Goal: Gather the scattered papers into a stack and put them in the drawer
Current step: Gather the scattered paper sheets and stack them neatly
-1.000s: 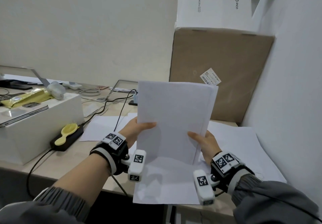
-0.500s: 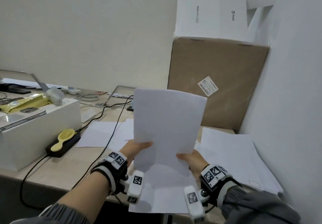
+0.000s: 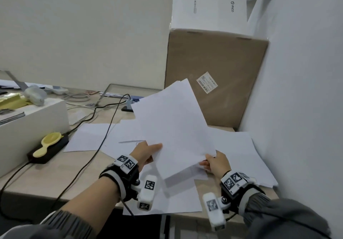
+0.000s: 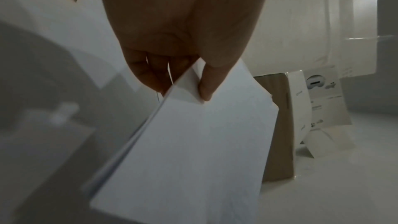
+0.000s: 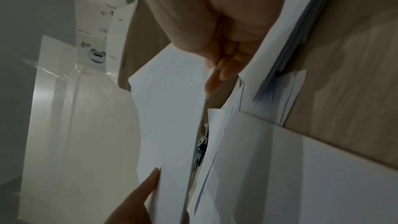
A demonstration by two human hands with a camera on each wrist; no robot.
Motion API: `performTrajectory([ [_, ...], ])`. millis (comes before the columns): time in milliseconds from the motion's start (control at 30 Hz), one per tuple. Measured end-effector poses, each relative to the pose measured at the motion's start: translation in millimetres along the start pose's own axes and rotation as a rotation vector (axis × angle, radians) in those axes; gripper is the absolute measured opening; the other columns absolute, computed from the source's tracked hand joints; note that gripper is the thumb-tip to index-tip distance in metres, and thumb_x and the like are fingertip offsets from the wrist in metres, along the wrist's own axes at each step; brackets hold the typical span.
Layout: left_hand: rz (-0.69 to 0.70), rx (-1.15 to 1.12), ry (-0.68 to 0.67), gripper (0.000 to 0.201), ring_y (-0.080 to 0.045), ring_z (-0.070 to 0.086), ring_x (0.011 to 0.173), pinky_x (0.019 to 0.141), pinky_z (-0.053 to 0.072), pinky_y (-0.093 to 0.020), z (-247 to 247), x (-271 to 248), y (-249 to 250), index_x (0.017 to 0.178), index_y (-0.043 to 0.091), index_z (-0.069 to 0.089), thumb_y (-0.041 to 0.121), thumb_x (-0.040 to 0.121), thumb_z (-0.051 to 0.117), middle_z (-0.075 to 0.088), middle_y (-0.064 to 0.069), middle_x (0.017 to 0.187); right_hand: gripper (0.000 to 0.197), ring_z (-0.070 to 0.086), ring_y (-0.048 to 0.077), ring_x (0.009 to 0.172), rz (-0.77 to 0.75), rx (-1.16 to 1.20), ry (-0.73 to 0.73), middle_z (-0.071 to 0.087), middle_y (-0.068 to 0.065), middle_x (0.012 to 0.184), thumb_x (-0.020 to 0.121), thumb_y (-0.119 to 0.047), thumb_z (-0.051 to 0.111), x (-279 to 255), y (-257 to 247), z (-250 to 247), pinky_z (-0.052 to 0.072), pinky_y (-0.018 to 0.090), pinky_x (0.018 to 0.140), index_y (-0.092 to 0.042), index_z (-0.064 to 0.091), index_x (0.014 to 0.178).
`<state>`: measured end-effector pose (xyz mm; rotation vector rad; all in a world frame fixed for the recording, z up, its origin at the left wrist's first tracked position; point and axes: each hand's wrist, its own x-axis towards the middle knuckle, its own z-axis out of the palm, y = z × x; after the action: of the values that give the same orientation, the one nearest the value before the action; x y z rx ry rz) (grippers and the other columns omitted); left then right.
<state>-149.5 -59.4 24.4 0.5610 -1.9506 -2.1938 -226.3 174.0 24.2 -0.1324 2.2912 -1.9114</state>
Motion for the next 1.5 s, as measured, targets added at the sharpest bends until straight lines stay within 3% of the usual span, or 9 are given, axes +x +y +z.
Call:
performTrajectory([
  [367, -0.062, 0.126, -0.052, 0.02, -0.015, 0.062, 0.087, 0.079, 0.045, -0.026, 1.5, -14.6, 11.9, 0.103, 0.018, 0.06, 0.036, 0.093, 0.058, 0.067, 0.001, 0.096, 0.015, 0.063, 0.014, 0.057, 0.048, 0.188, 0.117, 0.06, 0.009, 0.072, 0.097, -0.001, 0.038, 11.7, -1.3, -17.8, 0.049, 0.016, 0.042, -0.003, 0.05, 0.106],
  [633, -0.079, 0.494, 0.371, 0.025, -0.021, 0.047, 0.07, 0.069, 0.035, -0.024, -39.9, -1.3, -8.5, 0.066, 0.011, 0.053, 0.006, 0.09, 0.053, 0.05, -0.008, 0.073, 0.025, 0.06, 0.009, 0.034, 0.254, 0.196, 0.31, 0.057, -0.002, 0.034, 0.096, 0.003, 0.04, 40.4, 16.4, -97.6, 0.049, 0.018, 0.037, -0.006, 0.042, 0.072],
  [700, -0.162, 0.571, 0.393, 0.023, -0.023, 0.048, 0.073, 0.072, 0.035, -0.025, -46.0, 4.5, -16.5, 0.066, 0.011, 0.05, 0.008, 0.088, 0.054, 0.052, -0.01, 0.079, 0.009, 0.066, 0.022, 0.046, 0.314, 0.098, 0.378, 0.066, 0.012, 0.051, 0.089, -0.005, 0.051, 35.1, 21.7, -99.4, 0.053, 0.026, 0.045, 0.003, 0.052, 0.086],
  [767, -0.208, 0.613, 0.402, 0.009, -0.027, 0.055, 0.092, 0.082, 0.042, -0.028, -47.2, 6.6, -19.6, 0.095, 0.011, 0.058, 0.011, 0.087, 0.054, 0.059, -0.013, 0.102, 0.05, 0.065, 0.034, 0.089, 0.395, -0.196, 0.516, 0.062, 0.026, 0.105, 0.079, -0.019, 0.063, 27.7, 22.7, -100.0, 0.053, 0.041, 0.077, 0.006, 0.047, 0.12],
  [867, -0.257, 0.634, 0.387, 0.059, -0.032, 0.048, 0.127, 0.104, 0.04, -0.035, -45.8, 13.5, -23.4, 0.143, 0.005, 0.037, 0.014, 0.087, 0.055, 0.05, -0.017, 0.139, 0.075, 0.037, 0.04, 0.128, 0.279, -0.447, 0.616, 0.024, 0.02, 0.146, 0.081, -0.014, 0.061, 10.5, 6.9, -96.6, 0.034, 0.045, 0.106, -0.005, 0.022, 0.144],
  [1167, -0.313, 0.487, 0.358, 0.078, -0.037, 0.055, 0.111, 0.088, 0.046, -0.036, -36.3, 20.5, -19.4, 0.147, -0.002, 0.021, 0.007, 0.082, 0.064, 0.053, -0.022, 0.124, 0.067, 0.033, 0.023, 0.139, 0.066, -0.725, -0.286, 0.032, 0.006, 0.151, 0.087, -0.023, 0.064, 18.8, -12.2, -18.3, 0.026, 0.028, 0.112, -0.012, 0.032, 0.145],
  [1267, -0.305, 0.218, 0.314, 0.092, -0.035, 0.056, 0.089, 0.08, 0.046, -0.04, -40.2, 19.1, -29.2, 0.149, 0.008, 0.017, 0.002, 0.073, 0.067, 0.055, -0.022, 0.087, 0.071, 0.029, 0.022, 0.141, 0.147, -0.908, -0.41, 0.028, 0.005, 0.154, 0.09, -0.035, 0.059, 21.5, -8.4, -7.0, 0.024, 0.029, 0.111, -0.01, 0.027, 0.148],
  [1333, -0.302, 0.135, 0.269, 0.099, -0.043, 0.061, 0.103, 0.09, 0.049, -0.049, -41.6, 23.1, -38.9, 0.143, 0.005, 0.03, 0.009, 0.055, 0.075, 0.06, -0.031, 0.106, 0.07, 0.03, 0.022, 0.14, 0.152, -0.976, -0.424, 0.029, 0.005, 0.154, 0.09, -0.037, 0.057, 22.7, -4.5, -5.7, 0.025, 0.028, 0.111, -0.009, 0.028, 0.148],
  [1500, -0.292, 0.377, 0.042, 0.03, -0.03, 0.062, 0.094, 0.093, 0.054, -0.047, -20.1, 6.7, -35.8, 0.106, 0.003, 0.055, 0.002, 0.078, 0.067, 0.061, -0.019, 0.109, 0.069, 0.026, 0.02, 0.143, 0.124, -0.965, -0.424, 0.025, 0.004, 0.156, 0.092, -0.036, 0.055, 26.4, -2.8, -12.5, 0.022, 0.027, 0.115, -0.009, 0.027, 0.148],
])
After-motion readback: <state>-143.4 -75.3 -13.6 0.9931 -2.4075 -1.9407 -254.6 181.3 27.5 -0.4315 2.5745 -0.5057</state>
